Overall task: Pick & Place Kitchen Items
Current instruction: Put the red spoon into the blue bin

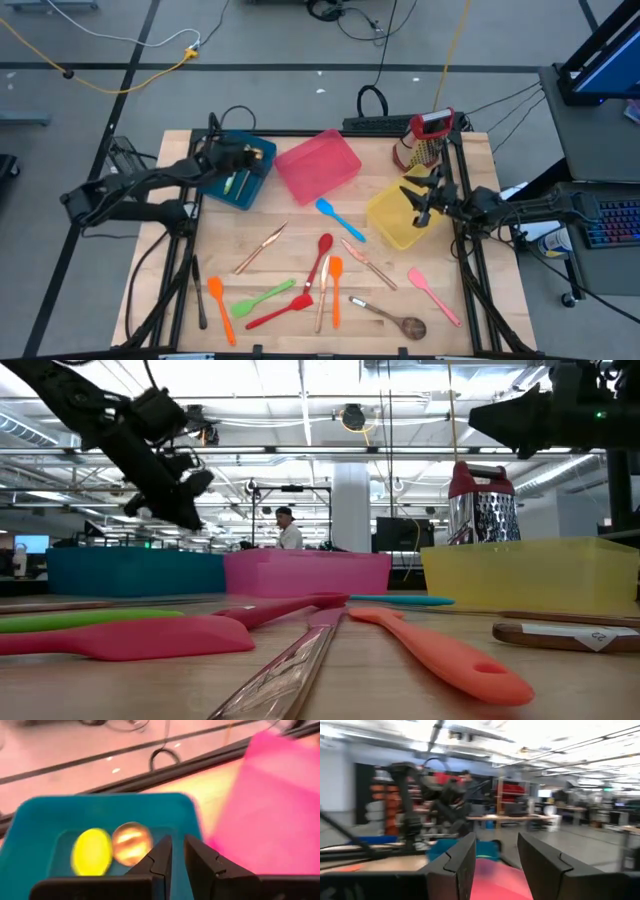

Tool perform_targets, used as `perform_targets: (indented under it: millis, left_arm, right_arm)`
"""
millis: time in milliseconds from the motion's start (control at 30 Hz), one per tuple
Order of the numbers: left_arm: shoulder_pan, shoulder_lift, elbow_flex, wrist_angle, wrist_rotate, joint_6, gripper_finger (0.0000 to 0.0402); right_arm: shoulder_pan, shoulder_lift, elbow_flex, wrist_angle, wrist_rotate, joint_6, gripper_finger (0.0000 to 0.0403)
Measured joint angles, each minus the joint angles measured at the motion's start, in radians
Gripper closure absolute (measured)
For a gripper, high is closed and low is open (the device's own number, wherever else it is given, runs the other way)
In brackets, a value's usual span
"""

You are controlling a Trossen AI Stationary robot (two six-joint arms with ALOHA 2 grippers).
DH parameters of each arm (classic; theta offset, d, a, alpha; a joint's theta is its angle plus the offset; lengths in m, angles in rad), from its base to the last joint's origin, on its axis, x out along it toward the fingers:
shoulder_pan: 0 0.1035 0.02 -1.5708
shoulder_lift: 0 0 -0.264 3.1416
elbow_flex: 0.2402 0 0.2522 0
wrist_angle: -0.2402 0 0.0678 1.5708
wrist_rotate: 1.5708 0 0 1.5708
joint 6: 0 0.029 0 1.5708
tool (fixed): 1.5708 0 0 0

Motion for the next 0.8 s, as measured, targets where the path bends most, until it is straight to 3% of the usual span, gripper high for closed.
perform_targets:
  millis: [133, 400, 800]
  left_arm:
    - [-0.045, -0.064, 0.001, 0.005, 0.002, 0.0, 0.035]
    - [-0.152, -0.116, 0.001, 0.025, 0.002, -0.007, 0.035]
    - [-0.373, -0.109, 0.002, 0.243, 0.002, -0.015, 0.035]
  right_arm:
    - [0.0, 0.044, 0.035, -0.009, -0.057, 0.026, 0.0261]
    - [0.002, 0.176, 0.102, -0.03, -0.063, 0.031, 0.0261]
    - [0.002, 0.319, 0.187, -0.027, -0.063, 0.031, 0.0261]
